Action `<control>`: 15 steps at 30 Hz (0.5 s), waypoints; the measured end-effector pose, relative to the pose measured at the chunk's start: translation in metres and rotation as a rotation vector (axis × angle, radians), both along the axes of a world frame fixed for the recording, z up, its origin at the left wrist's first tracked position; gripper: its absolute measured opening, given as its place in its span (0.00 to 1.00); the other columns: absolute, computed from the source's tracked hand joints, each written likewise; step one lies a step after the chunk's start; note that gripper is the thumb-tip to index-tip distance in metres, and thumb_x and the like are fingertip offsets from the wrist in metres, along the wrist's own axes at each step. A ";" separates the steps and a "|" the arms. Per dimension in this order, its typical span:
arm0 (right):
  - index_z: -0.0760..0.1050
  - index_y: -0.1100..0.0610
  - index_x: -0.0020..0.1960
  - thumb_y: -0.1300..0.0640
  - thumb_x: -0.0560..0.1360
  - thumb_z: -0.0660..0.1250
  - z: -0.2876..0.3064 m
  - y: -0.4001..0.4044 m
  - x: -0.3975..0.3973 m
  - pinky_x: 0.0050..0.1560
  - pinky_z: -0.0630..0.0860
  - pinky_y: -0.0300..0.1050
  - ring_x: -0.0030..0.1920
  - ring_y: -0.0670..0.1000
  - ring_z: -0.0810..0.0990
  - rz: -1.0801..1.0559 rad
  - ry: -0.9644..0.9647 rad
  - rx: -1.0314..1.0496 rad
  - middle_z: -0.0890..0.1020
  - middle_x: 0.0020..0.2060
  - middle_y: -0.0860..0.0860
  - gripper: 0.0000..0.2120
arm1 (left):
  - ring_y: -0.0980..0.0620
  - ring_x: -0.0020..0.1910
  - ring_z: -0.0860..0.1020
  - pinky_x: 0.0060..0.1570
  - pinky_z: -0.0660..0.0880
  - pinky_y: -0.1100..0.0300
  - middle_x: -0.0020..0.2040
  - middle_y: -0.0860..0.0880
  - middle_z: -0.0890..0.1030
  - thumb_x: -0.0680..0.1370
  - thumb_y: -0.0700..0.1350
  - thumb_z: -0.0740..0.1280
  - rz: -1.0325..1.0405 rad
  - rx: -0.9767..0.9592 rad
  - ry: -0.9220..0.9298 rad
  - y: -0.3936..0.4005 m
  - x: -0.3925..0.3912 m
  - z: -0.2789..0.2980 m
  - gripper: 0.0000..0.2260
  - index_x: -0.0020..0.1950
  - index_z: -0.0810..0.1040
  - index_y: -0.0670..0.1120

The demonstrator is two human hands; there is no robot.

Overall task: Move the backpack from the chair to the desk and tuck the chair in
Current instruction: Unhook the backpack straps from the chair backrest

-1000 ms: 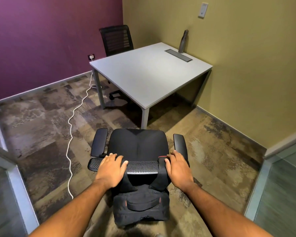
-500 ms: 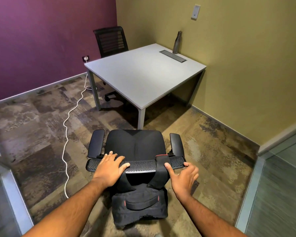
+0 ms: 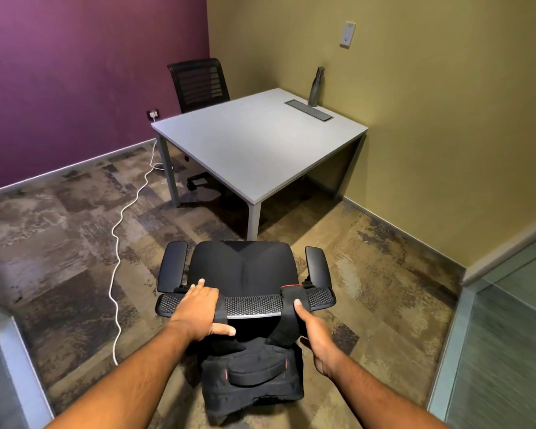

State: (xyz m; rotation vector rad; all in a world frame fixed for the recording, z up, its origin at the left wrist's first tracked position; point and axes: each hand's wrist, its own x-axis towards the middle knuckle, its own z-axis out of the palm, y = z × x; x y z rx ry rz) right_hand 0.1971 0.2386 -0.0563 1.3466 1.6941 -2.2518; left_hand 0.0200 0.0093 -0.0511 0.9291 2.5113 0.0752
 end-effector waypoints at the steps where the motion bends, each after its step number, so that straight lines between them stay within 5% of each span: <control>1: 0.86 0.58 0.52 0.48 0.83 0.69 0.002 0.000 -0.001 0.43 0.80 0.41 0.45 0.50 0.89 -0.006 0.019 -0.007 0.90 0.46 0.53 0.14 | 0.40 0.82 0.52 0.80 0.49 0.48 0.78 0.42 0.67 0.62 0.80 0.65 -0.002 -0.006 0.010 0.001 0.000 0.000 0.56 0.77 0.63 0.42; 8: 0.86 0.64 0.51 0.54 0.82 0.73 -0.003 0.012 -0.004 0.47 0.83 0.45 0.44 0.52 0.88 0.001 -0.016 0.135 0.90 0.44 0.54 0.12 | 0.42 0.72 0.69 0.74 0.62 0.50 0.69 0.43 0.74 0.67 0.75 0.70 -0.013 0.015 0.055 0.001 0.000 0.006 0.44 0.69 0.70 0.44; 11: 0.86 0.65 0.53 0.55 0.82 0.73 0.000 0.016 -0.004 0.55 0.83 0.52 0.51 0.56 0.89 0.013 0.003 0.156 0.90 0.48 0.57 0.12 | 0.44 0.66 0.73 0.68 0.67 0.52 0.65 0.45 0.76 0.67 0.76 0.69 -0.011 0.044 0.053 0.000 -0.005 0.005 0.42 0.66 0.72 0.45; 15: 0.84 0.65 0.51 0.55 0.83 0.71 0.006 0.024 0.003 0.44 0.82 0.43 0.43 0.51 0.87 -0.084 0.045 0.159 0.90 0.43 0.55 0.12 | 0.44 0.64 0.74 0.65 0.69 0.52 0.64 0.45 0.77 0.63 0.83 0.59 -0.011 0.043 0.053 -0.001 -0.009 0.005 0.48 0.65 0.72 0.46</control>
